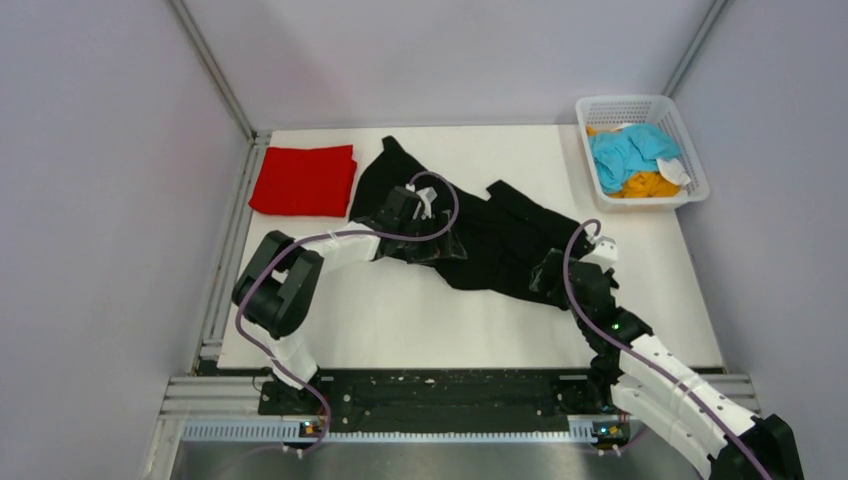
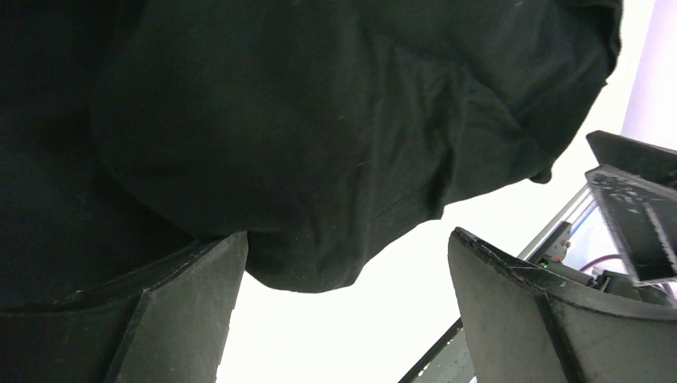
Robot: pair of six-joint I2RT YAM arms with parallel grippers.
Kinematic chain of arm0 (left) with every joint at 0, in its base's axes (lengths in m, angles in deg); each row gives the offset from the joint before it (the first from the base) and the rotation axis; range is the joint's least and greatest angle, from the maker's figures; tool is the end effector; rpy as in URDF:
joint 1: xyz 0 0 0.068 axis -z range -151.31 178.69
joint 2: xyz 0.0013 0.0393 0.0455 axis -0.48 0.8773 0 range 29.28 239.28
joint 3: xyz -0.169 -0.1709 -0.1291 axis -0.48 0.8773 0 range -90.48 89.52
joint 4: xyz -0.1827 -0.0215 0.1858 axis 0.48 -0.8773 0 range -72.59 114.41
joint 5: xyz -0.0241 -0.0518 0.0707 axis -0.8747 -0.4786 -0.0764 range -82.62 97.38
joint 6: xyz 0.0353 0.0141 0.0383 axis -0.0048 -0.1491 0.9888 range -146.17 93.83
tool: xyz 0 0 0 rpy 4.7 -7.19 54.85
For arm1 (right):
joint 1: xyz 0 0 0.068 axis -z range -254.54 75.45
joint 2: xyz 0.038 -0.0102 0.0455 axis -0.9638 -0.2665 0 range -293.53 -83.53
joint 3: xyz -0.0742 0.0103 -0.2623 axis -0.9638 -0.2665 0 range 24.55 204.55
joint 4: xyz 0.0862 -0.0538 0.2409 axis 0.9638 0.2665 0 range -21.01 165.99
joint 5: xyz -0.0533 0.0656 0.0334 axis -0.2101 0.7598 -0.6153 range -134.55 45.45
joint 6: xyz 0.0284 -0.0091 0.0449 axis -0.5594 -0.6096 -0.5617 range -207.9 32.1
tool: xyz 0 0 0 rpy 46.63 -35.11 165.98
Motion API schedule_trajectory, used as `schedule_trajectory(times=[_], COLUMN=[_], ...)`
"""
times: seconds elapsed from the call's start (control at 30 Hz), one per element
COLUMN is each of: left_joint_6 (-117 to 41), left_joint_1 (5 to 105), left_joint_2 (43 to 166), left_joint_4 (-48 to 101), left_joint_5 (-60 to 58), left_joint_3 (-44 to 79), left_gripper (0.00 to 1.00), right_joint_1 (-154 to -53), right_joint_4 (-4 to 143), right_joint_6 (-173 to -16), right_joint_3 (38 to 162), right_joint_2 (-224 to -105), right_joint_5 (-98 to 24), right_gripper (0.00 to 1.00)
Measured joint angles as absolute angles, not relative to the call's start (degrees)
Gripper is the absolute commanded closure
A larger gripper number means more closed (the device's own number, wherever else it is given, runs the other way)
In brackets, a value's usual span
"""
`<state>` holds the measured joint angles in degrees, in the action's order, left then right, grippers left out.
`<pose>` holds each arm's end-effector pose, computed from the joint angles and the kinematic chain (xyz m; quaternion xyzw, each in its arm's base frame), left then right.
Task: Fold and stack the t-shirts
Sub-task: Flatten out the tshirt
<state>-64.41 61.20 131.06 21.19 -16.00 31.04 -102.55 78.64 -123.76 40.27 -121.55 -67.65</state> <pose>0.3016 -0.2090 0.1701 0.0296 0.9122 -0.3634 0.1868 0.1407 0.0590 0.1822 0.1555 0.8481 0.1029 0.4960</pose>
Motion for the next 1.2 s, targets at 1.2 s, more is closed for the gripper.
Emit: schedule_trajectory(times=[1.2], left_joint_6=[-59.06], left_joint_1=[59.43], left_joint_2=[135.12], left_joint_4=[19.40], left_joint_5=[-8.35], left_joint_3=[24.04], left_gripper=[0.35], right_joint_1=[-102.55], right_joint_4=[78.03], right_joint_6=[-123.71], right_joint_3=[39.90], right_joint_2=[-124.11], right_joint_5=[-67.95], right_gripper=[0.01])
